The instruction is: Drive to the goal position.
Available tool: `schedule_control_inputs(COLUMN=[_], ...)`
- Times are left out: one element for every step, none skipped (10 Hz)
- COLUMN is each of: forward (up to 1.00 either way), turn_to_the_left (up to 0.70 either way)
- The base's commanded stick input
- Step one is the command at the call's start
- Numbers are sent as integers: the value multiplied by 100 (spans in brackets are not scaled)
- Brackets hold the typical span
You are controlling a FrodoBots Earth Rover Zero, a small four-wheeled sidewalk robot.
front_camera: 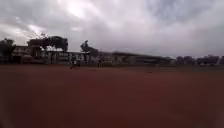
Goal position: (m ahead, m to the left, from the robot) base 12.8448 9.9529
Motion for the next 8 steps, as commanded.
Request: schedule_control_inputs(forward=[70,70,70,70,70,70,70,70], turn_to_the_left=[0,0,0,0,0,0,0,0])
